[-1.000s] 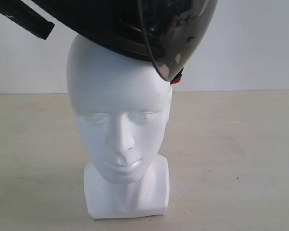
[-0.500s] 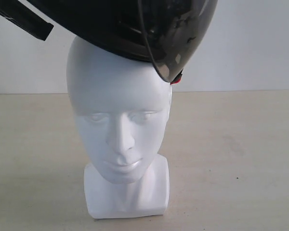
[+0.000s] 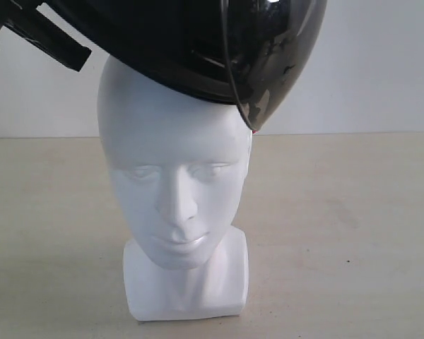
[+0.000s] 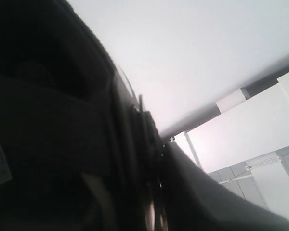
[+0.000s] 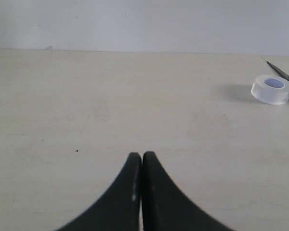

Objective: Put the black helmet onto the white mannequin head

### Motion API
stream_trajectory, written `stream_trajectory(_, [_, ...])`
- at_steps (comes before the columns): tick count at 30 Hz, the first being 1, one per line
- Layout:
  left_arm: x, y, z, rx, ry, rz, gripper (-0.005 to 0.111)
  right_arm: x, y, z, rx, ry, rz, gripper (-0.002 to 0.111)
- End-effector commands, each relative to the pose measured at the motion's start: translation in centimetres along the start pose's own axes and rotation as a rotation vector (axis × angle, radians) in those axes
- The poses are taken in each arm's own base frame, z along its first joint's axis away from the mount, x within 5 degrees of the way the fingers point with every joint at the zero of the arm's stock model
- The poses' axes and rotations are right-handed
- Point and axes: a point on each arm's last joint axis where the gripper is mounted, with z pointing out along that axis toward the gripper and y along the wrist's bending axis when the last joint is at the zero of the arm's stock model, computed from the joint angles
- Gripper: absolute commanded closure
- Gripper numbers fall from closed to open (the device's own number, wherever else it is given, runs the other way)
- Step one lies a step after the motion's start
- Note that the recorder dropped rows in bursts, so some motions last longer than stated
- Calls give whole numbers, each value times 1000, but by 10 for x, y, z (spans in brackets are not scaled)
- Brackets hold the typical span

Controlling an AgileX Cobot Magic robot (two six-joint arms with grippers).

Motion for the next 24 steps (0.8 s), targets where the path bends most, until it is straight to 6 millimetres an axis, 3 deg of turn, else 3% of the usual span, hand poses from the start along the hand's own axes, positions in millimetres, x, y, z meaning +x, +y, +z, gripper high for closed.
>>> stream_trajectory(1, [-5, -1, -1, 10, -49, 35, 102, -1, 0, 0, 3, -8, -6, 108])
stream_trajectory(24, [-15, 13, -1, -25, -104, 28, 102, -1, 0, 0, 3, -8, -6, 108])
